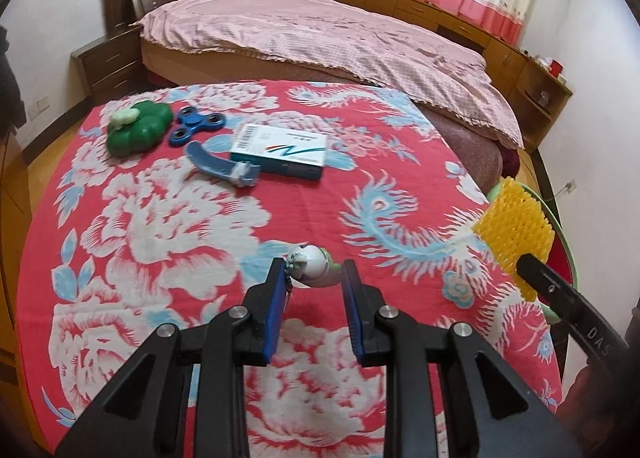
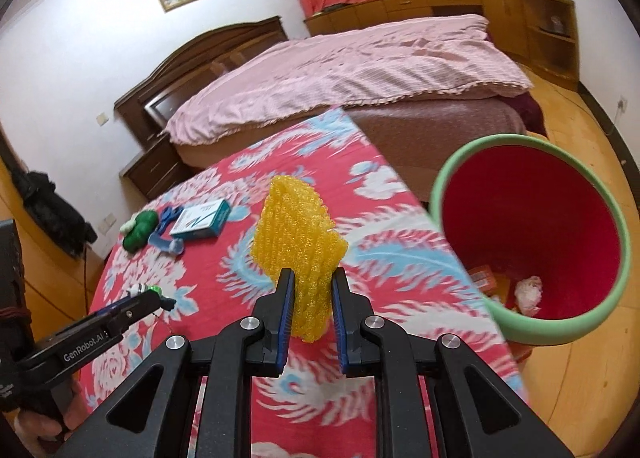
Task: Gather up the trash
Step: 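Carry the foam net and white toy over the red bucket with both tools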
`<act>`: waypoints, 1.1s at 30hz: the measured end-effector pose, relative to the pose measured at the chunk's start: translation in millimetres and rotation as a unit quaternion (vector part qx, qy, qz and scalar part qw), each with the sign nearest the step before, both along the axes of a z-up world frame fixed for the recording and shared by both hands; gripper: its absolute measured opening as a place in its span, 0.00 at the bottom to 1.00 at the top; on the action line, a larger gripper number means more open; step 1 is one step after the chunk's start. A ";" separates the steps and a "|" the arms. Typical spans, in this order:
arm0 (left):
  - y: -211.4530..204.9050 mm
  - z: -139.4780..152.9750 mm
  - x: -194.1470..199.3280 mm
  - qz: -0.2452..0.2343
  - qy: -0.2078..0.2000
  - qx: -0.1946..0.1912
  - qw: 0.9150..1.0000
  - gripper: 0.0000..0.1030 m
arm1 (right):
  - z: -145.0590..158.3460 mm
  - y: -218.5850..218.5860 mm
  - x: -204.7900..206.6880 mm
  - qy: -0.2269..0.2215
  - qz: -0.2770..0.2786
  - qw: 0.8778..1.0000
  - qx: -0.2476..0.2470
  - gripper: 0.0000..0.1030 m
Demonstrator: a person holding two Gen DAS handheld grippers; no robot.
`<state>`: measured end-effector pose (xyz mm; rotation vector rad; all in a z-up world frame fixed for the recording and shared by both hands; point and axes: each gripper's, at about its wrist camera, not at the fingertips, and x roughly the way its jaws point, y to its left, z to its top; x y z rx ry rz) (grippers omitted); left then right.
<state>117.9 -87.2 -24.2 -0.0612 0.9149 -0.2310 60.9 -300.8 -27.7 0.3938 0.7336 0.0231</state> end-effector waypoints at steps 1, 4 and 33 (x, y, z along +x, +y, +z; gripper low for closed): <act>-5.1 0.6 -0.2 -0.005 -0.001 0.002 1.000 0.27 | 0.3 -5.5 -2.0 -0.001 -0.006 1.000 0.002 0.17; -17.7 2.2 -0.4 -0.017 -0.003 0.008 1.000 0.27 | 0.8 -18.1 -7.3 -0.003 -0.019 1.000 0.007 0.17; -153.5 21.2 -7.1 -0.159 -0.018 0.028 0.987 0.27 | -7.5 -138.9 -47.7 -0.003 -0.160 0.986 0.038 0.18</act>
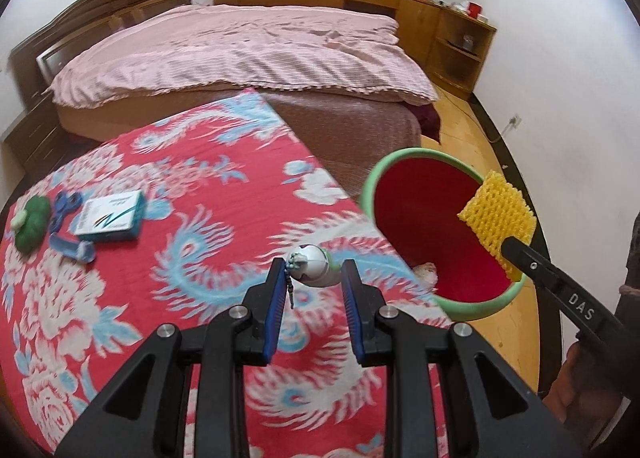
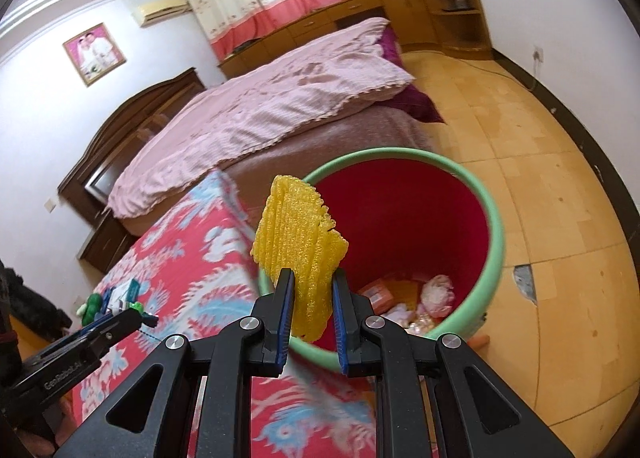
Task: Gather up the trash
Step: 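Carry the foam net and white toy over the red bucket with both tools, then open the right tool to drop the foam net while the left tool releases the toy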
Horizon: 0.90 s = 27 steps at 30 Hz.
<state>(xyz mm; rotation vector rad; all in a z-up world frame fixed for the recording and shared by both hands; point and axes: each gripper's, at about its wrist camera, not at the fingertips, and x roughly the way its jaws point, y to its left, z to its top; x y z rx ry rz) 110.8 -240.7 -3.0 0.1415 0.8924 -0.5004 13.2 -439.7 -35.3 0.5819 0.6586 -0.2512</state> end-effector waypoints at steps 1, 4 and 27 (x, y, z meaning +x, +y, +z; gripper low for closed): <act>-6.2 0.1 0.1 -0.006 0.000 0.000 1.000 0.27 | -1.6 -3.8 -0.5 0.002 -0.004 1.000 0.001 0.18; -20.6 -0.5 0.0 -0.022 0.001 0.003 1.000 0.27 | -6.2 -13.2 -2.1 0.008 -0.014 1.000 0.005 0.20; -93.5 -8.0 -3.9 -0.108 0.005 -0.006 0.994 0.41 | -23.6 -49.7 -16.9 0.029 -0.056 0.997 0.036 0.27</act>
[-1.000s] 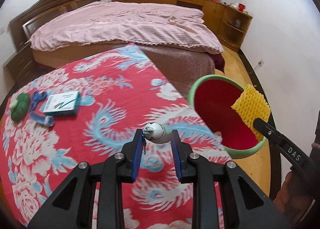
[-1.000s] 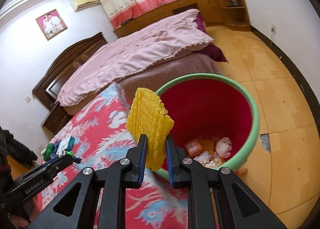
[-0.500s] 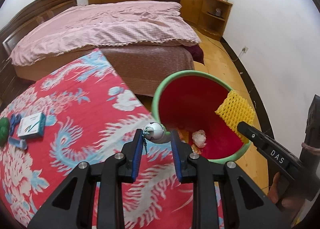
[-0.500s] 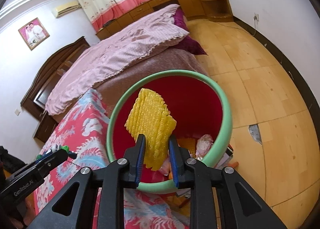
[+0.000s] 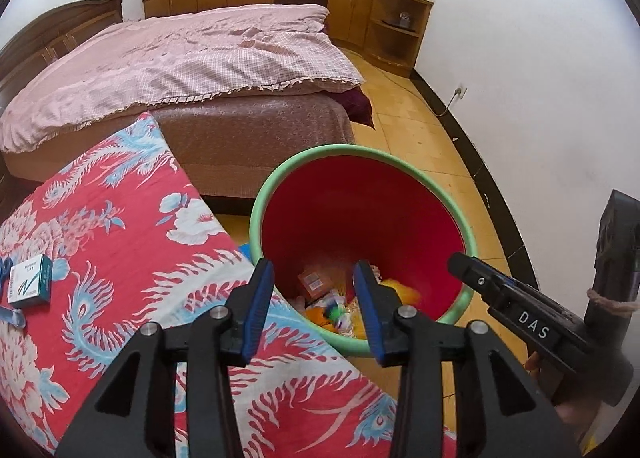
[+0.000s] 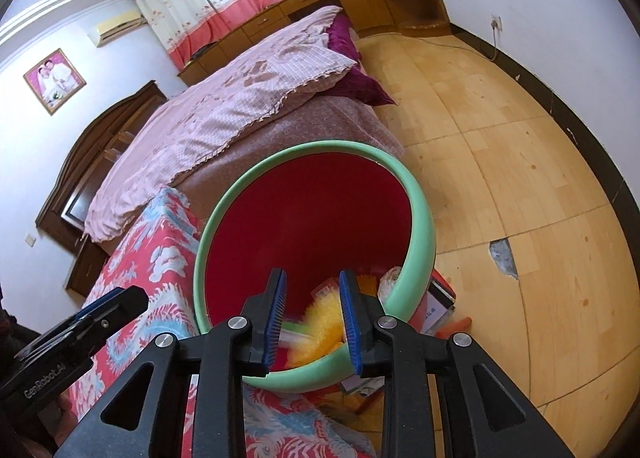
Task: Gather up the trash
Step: 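Open the right tool to drop the foam net while the left tool releases the toy, then move both open tools back over the bed toward the medicine box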
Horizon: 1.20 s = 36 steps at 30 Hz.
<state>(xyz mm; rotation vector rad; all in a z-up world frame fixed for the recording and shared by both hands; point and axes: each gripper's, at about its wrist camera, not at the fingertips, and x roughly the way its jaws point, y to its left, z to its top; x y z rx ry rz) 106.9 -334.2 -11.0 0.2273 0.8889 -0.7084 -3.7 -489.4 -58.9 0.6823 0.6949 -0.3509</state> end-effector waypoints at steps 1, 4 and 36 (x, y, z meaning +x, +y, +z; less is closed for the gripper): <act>0.0 -0.1 0.0 0.001 0.000 0.001 1.000 0.41 | -0.1 0.2 -0.2 0.000 0.001 1.000 0.001 0.27; 2.7 -1.3 1.6 0.008 0.003 0.003 1.000 0.41 | 0.6 0.7 0.9 0.000 0.002 1.000 0.002 0.27; 144.6 8.2 31.7 0.183 0.003 -0.010 0.983 0.46 | 44.7 76.4 26.8 -0.023 0.091 0.995 -0.032 0.62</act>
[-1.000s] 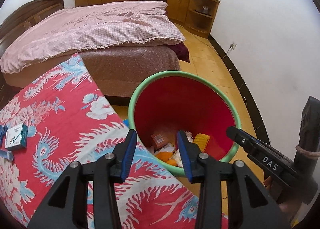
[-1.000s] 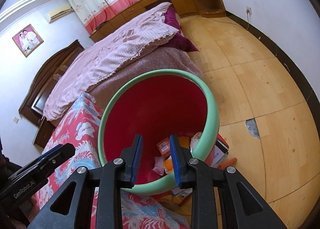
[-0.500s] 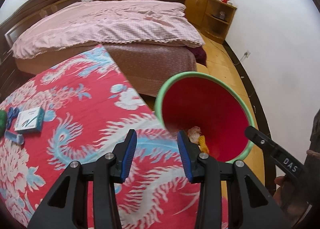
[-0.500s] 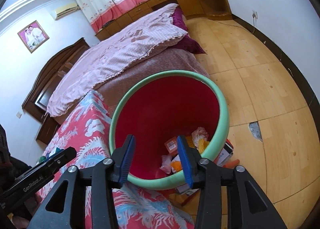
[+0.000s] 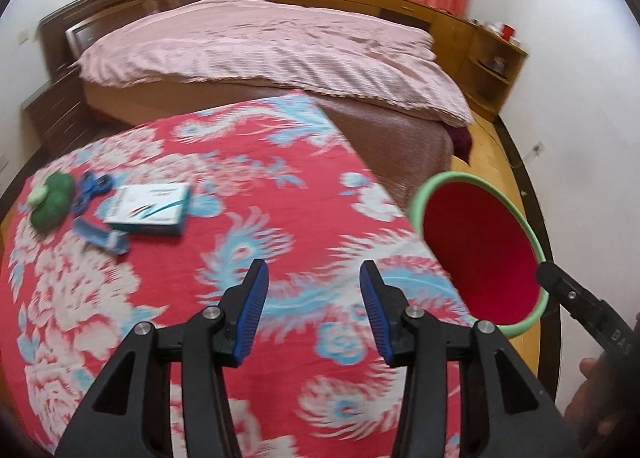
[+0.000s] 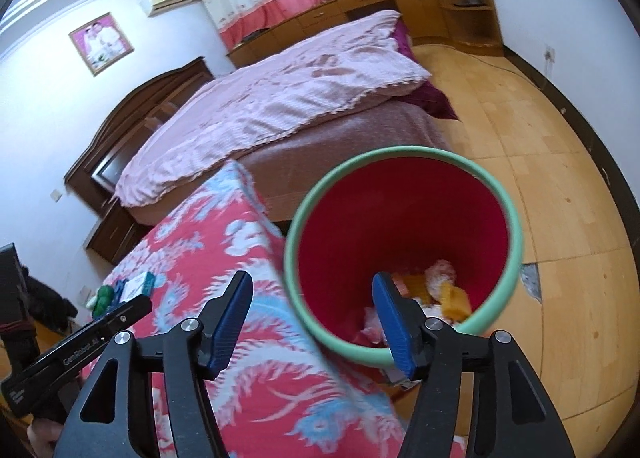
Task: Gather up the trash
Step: 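Move both open tools back over the bed toward the medicine box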
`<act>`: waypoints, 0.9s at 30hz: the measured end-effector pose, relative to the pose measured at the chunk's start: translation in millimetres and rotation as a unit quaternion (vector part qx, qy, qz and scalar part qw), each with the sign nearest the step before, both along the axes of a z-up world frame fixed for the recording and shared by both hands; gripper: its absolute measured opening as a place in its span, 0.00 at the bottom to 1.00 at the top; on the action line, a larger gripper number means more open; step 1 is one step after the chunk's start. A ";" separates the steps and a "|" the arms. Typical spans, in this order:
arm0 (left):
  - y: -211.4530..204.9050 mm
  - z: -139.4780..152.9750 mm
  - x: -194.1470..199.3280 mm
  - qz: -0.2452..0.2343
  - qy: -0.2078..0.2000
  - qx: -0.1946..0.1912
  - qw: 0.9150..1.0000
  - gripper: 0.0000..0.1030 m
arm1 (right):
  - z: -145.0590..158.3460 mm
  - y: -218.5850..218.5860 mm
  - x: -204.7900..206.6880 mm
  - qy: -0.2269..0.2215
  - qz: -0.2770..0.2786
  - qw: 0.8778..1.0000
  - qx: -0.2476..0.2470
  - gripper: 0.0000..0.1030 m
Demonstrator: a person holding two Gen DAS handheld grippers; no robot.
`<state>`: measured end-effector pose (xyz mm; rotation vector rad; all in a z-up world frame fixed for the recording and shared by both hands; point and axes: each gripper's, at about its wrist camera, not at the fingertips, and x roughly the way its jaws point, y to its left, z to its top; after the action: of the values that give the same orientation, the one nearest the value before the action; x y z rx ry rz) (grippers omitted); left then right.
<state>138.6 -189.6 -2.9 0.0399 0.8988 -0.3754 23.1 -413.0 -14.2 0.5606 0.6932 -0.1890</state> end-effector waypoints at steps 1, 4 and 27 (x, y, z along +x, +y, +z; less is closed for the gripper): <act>10.1 0.9 1.8 0.011 0.000 -0.001 1.000 0.46 | 2.3 5.7 3.0 0.000 0.008 1.000 -0.001 0.62; 36.0 3.8 6.5 0.041 -0.005 -0.002 0.999 0.47 | 8.2 19.4 11.6 -0.001 0.027 1.000 -0.004 0.63; 181.6 2.1 55.0 0.178 -0.007 0.020 0.984 0.50 | 35.2 153.3 106.1 0.005 0.163 0.986 -0.033 0.69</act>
<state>193.6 -8.0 -0.7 -0.0811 0.8801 -0.0235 129.2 -259.7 21.1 0.3764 0.7746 0.0914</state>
